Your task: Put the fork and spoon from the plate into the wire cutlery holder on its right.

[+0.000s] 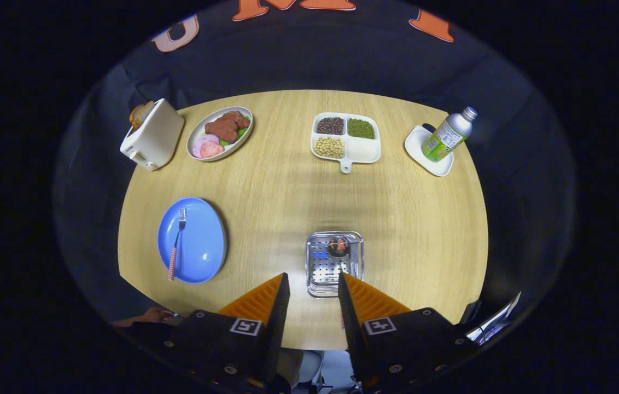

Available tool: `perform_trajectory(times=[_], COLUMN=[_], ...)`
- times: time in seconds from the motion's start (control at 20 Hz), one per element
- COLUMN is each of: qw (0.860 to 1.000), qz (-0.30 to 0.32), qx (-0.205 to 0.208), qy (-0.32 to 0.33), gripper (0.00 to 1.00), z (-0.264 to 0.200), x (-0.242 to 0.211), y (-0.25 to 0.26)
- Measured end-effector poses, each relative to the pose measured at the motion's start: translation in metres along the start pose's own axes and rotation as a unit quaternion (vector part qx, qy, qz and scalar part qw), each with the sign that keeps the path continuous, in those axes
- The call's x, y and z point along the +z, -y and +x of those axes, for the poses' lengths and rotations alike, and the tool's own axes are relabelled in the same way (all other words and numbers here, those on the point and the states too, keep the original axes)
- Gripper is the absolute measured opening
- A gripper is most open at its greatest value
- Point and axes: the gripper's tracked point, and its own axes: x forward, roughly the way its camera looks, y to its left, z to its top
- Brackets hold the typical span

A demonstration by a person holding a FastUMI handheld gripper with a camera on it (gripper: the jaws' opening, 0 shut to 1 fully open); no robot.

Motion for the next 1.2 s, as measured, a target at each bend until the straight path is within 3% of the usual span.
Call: perform_trajectory(times=[0.2,0.65,1.05,1.2], qw=[0.999,0.987,0.946,0.933], qz=[-0.003,-0.056,-0.061,-0.071], qx=[0.032,0.035,0.024,0.01], qy=[0.04,0.149,0.319,0.353], gripper=[0.7,0.8,0.8,0.8], z=[-0.003,0.012,-0.012,-0.019], x=[0.013,0.031,0.057,0.051], y=[-0.05,-0.145,-0.2,-0.213])
